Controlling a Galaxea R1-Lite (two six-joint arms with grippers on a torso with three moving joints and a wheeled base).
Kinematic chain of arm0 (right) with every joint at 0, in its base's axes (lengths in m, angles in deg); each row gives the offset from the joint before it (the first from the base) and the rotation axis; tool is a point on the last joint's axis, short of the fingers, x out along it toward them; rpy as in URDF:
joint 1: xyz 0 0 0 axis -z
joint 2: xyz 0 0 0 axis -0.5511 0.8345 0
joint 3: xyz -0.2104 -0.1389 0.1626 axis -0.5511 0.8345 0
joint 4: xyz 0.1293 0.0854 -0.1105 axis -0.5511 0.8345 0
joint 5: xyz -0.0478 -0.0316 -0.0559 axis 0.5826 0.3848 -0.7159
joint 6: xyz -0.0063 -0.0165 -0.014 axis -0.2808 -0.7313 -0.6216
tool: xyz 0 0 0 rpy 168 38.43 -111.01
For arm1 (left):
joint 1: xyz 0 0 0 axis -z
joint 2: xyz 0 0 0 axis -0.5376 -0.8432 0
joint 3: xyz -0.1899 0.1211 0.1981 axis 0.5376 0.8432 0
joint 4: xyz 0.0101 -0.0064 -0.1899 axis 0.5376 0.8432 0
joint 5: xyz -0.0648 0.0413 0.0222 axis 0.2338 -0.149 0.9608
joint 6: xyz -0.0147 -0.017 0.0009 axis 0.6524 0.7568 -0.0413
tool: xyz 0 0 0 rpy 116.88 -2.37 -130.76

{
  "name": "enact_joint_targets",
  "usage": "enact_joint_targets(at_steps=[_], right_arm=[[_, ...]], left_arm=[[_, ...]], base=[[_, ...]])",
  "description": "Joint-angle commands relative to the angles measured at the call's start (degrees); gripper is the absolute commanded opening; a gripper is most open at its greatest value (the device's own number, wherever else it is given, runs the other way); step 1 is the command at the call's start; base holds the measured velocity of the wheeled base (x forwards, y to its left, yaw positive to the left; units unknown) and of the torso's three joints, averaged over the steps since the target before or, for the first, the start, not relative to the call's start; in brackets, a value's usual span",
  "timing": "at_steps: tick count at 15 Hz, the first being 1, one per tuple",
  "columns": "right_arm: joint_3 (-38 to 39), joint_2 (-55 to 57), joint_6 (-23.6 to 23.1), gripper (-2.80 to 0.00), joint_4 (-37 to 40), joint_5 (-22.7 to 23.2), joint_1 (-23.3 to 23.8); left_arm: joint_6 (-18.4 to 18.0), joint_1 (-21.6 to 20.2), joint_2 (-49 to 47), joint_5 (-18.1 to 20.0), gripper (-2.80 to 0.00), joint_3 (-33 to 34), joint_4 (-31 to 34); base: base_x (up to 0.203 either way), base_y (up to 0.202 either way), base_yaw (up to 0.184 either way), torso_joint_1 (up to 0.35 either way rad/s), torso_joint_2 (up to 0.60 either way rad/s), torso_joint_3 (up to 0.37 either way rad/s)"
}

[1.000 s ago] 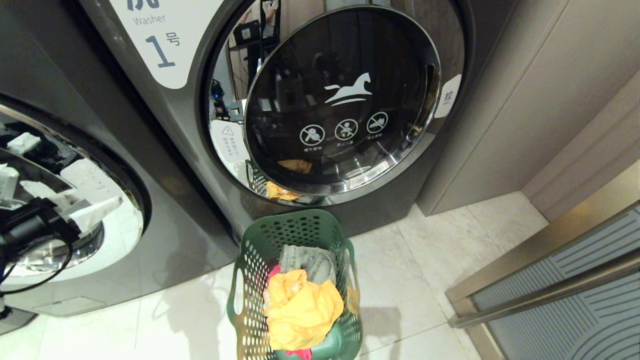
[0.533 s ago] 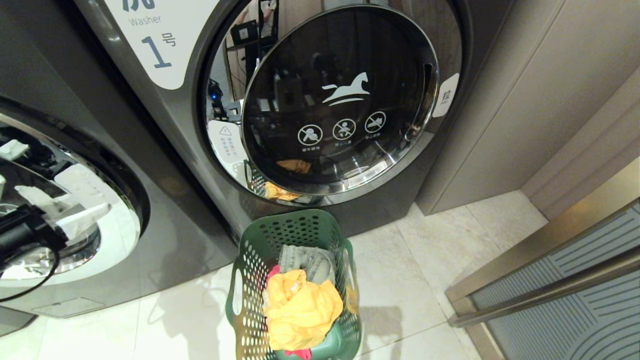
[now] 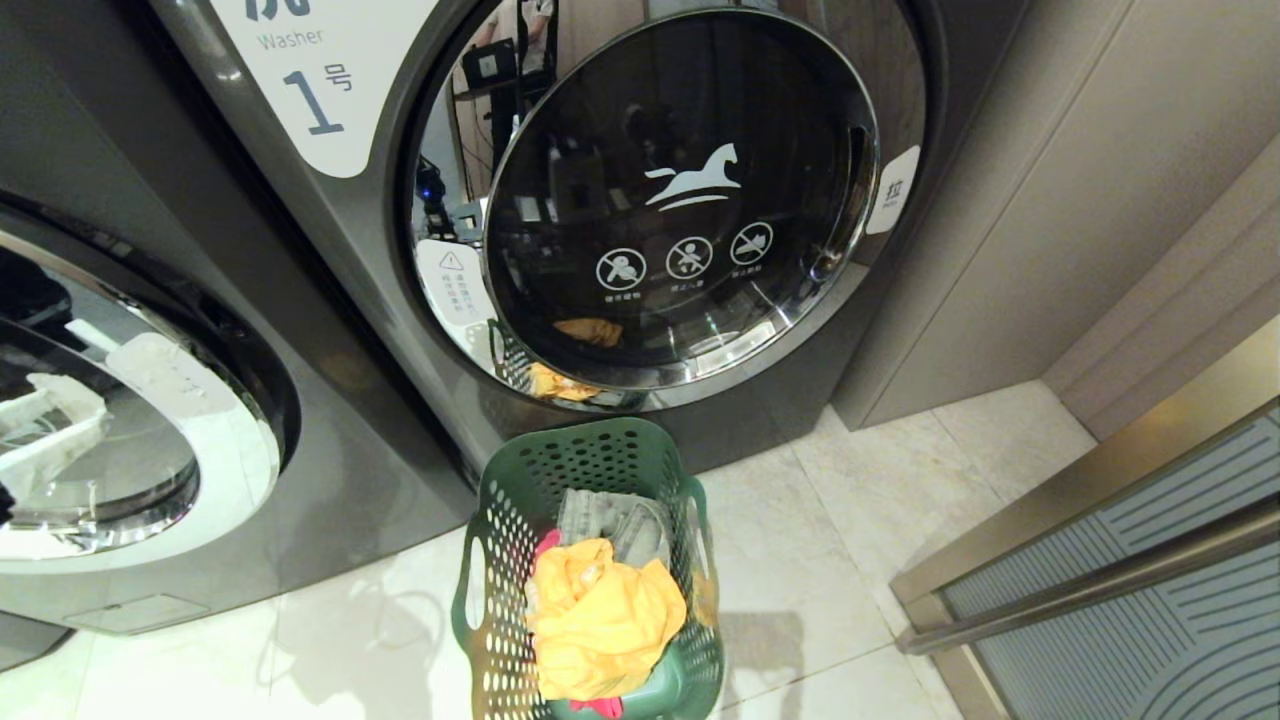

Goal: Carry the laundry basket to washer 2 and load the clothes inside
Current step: Open the lid of the washing machine

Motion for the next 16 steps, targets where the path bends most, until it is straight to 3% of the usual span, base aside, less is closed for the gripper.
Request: enact_joint_targets(at_steps=[1, 4, 5, 7, 9, 11, 12, 13, 16], right_arm=[[0.01, 0.09, -0.02, -2.80, 0.00, 0.02, 0.00], [0.01, 0.09, -0.02, -2.80, 0.00, 0.02, 0.00], [0.01, 0.09, -0.02, -2.80, 0.00, 0.02, 0.00], [0.01, 0.09, -0.02, -2.80, 0.00, 0.02, 0.00], [0.01, 0.09, -0.02, -2.80, 0.00, 0.02, 0.00], [0.01, 0.09, -0.02, -2.80, 0.00, 0.02, 0.00], [0.01, 0.09, -0.02, -2.80, 0.00, 0.02, 0.00], [0.01, 0.09, -0.02, -2.80, 0.00, 0.02, 0.00], [0.01, 0.09, -0.02, -2.80, 0.00, 0.02, 0.00]], left_arm=[[0.58, -2.30, 4.91, 1.12, 0.00, 2.47, -0.43], [5.98, -6.82, 16.92, 1.35, 0.00, 6.71, -0.41], [9.15, -9.02, 22.28, 1.25, 0.00, 7.46, -0.30], [19.59, -14.55, 35.68, -0.70, 0.00, 7.45, 0.52], [30.95, -19.26, 49.46, -6.83, 0.00, 5.06, 3.17], [37.68, -22.33, 61.79, -13.99, 0.00, 0.88, 9.17], [39.44, -23.20, 66.40, -17.20, 0.00, -2.24, 14.46], [38.94, -23.55, 69.41, -19.43, 0.00, -5.56, 23.13], [34.77, -21.71, 75.27, -25.57, 0.00, -12.11, 45.43]], base=[[0.000, 0.000, 0.000, 0.000, 0.00, 0.000], [0.000, 0.000, 0.000, 0.000, 0.00, 0.000], [0.000, 0.000, 0.000, 0.000, 0.00, 0.000], [0.000, 0.000, 0.000, 0.000, 0.00, 0.000], [0.000, 0.000, 0.000, 0.000, 0.00, 0.000], [0.000, 0.000, 0.000, 0.000, 0.00, 0.000], [0.000, 0.000, 0.000, 0.000, 0.00, 0.000], [0.000, 0.000, 0.000, -0.025, 0.00, 0.007], [0.000, 0.000, 0.000, 0.000, 0.00, 0.000]])
